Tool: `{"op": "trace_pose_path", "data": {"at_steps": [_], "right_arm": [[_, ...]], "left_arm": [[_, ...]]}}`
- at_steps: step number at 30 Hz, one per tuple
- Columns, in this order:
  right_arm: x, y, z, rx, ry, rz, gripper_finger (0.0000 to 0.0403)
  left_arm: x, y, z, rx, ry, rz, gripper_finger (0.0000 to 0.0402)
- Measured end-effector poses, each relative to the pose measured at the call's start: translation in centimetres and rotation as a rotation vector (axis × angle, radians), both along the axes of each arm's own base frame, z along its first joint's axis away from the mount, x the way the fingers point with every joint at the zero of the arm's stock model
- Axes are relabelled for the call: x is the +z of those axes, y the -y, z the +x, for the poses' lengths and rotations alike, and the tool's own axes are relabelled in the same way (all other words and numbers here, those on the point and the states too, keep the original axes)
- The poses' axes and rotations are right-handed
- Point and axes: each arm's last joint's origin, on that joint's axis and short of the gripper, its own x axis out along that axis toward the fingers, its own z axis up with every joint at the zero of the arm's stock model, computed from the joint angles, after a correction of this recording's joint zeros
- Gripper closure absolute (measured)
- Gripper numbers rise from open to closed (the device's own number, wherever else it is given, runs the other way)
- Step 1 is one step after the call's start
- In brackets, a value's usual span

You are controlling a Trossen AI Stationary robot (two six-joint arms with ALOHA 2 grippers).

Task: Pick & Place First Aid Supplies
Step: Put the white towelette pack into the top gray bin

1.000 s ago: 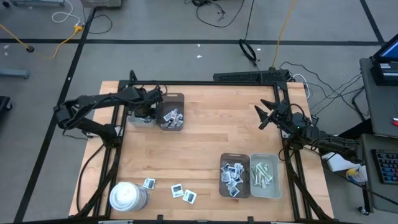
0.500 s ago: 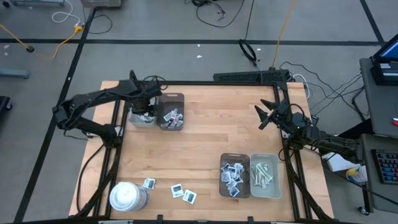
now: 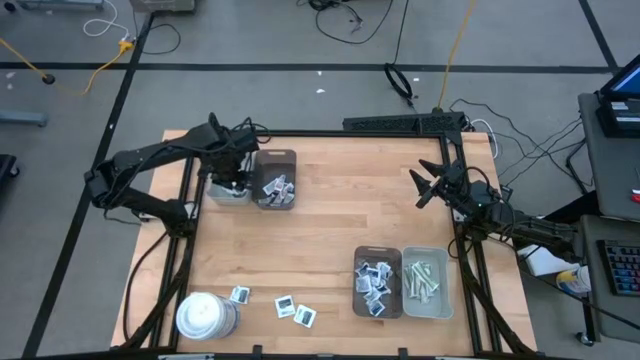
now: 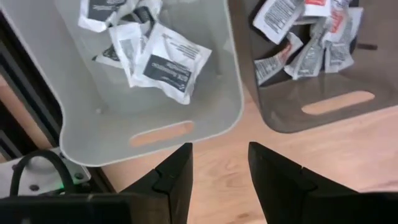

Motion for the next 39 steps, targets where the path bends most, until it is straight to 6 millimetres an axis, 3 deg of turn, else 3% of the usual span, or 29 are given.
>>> {"op": "trace_pose_path", "data": {"at_steps": [8, 17, 29, 36, 39], "right_arm": [[0.0, 0.0, 0.0, 0.000, 0.000, 0.000, 0.0183], [0.0, 0.0, 0.0, 0.000, 0.000, 0.000, 0.0183], [0.0, 0.0, 0.0, 0.000, 0.000, 0.000, 0.0183], [0.0, 0.0, 0.0, 0.000, 0.000, 0.000, 0.0182], [0.0, 0.0, 0.0, 0.000, 0.000, 0.000, 0.0184]], "left_arm": [[0.0, 2.3, 1.4, -0.174, 0.018, 0.003, 0.0245], [-0.5, 8.7, 3.9, -0.533, 0.039, -0.010, 0.0245], [-1.0, 16.8, 4.4, -0.887, 0.105, -0.028, 0.0245], [-1.0, 19.3, 4.3, -0.983, 0.160, -0.017, 0.0245], [-1.6, 20.2, 5.6, -1.013, 0.117, -0.025, 0.0245]]}}
